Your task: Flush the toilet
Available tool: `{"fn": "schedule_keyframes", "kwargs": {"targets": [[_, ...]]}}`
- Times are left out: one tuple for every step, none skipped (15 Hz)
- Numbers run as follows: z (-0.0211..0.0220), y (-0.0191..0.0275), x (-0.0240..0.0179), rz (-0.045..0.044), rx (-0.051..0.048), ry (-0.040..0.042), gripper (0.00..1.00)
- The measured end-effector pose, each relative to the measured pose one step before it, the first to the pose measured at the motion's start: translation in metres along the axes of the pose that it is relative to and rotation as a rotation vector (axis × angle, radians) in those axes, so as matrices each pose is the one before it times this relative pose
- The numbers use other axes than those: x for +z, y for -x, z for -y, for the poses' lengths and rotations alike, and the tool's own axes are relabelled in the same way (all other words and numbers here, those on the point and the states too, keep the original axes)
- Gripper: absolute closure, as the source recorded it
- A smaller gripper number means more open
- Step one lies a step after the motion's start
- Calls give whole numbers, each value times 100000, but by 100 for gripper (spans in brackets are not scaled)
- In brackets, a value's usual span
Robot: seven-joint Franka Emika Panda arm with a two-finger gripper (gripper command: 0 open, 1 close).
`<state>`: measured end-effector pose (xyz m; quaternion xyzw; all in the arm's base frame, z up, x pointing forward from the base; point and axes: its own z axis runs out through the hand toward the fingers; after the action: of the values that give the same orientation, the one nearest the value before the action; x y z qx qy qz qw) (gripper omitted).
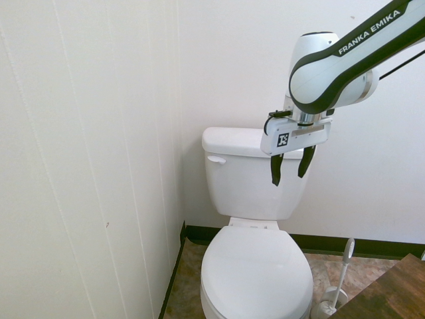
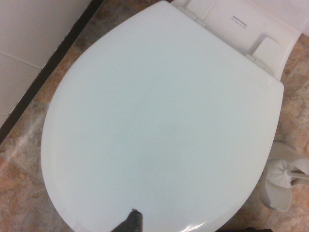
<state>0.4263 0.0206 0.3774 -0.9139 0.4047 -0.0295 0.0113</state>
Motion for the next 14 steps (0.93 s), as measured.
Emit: {"fn": "schedule_keyframes", "kwargs": {"targets": [[35,-27,39,72,-8,64,0],[47,-11,44,88,-44,95,0],[243,-89,-3,-8,195,-52,0],[509,-170,60,169,348,-180,0],[962,-353,-43,-441,615,-1022,0],[1393,-495,-77,-782,1271,-1311,0],[1599,-499,92,-771,1365,-1130,0],[1836,-589,276,-1281,1811,-1379,0],[1807,-592,356,-1294,2006,-1305,0],[1712,-583,407,-1423,1756,-1290,0],[1678,-692,445,-1785,2317,-1597,0],[1664,-751,534,-1394,2260,-1540,0],[1505,-683,662,-571,2063,-811,0],[1390,-663,725,-709,2163,-548,0]]}}
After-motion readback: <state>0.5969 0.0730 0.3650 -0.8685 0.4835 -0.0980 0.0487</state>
